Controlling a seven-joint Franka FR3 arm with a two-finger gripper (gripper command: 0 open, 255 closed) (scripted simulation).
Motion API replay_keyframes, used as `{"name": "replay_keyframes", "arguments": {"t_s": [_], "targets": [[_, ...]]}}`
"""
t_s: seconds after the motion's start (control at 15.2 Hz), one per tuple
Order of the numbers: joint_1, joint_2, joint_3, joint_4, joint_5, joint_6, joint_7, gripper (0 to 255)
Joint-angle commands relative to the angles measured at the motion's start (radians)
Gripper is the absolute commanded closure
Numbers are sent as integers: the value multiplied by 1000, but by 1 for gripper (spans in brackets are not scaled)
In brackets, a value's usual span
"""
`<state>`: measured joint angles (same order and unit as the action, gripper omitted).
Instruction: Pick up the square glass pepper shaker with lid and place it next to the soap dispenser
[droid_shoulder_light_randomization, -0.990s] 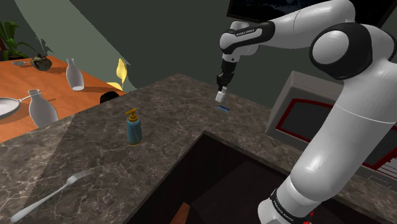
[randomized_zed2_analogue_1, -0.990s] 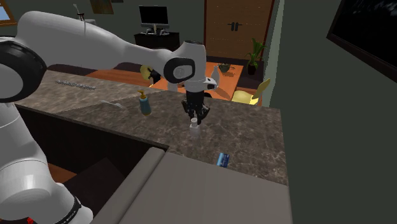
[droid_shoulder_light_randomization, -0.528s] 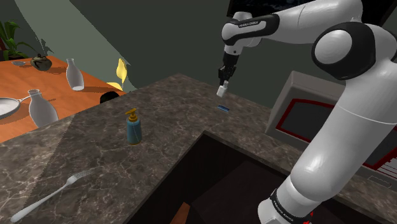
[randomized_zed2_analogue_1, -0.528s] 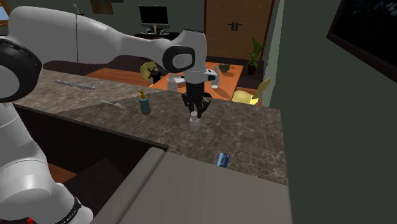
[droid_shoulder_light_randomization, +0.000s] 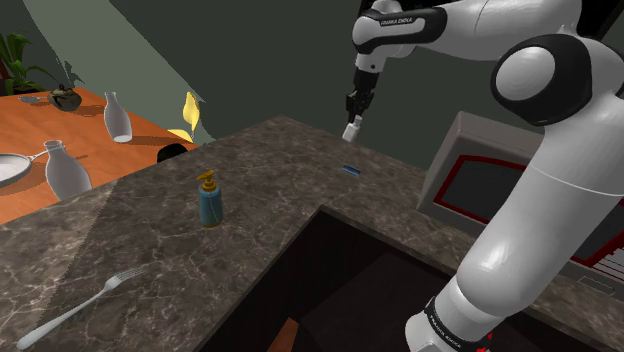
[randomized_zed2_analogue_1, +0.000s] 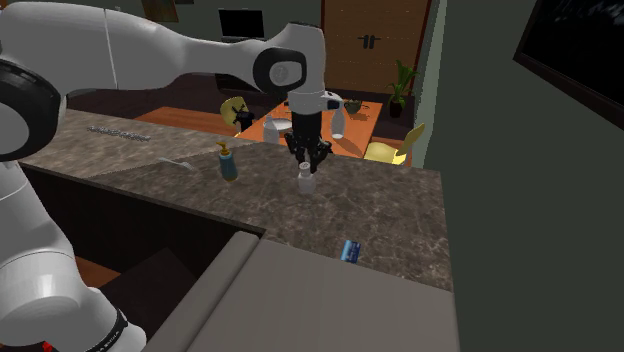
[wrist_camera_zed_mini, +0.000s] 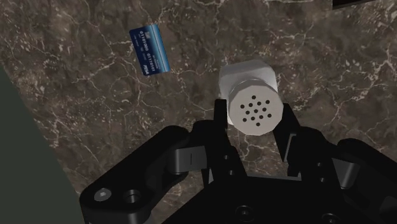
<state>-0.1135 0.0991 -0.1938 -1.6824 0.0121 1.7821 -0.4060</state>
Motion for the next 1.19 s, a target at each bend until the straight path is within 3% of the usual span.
{"name": "replay_keyframes", "arguments": {"t_s": [0.0,0.46,1.12], "targets": [[-1,-2,-1,24,-1,-27,-1,255],[-2,6,-2,120,1,-115,-2,255],[120,-139,110,-56,-23,-83,233,255]]}}
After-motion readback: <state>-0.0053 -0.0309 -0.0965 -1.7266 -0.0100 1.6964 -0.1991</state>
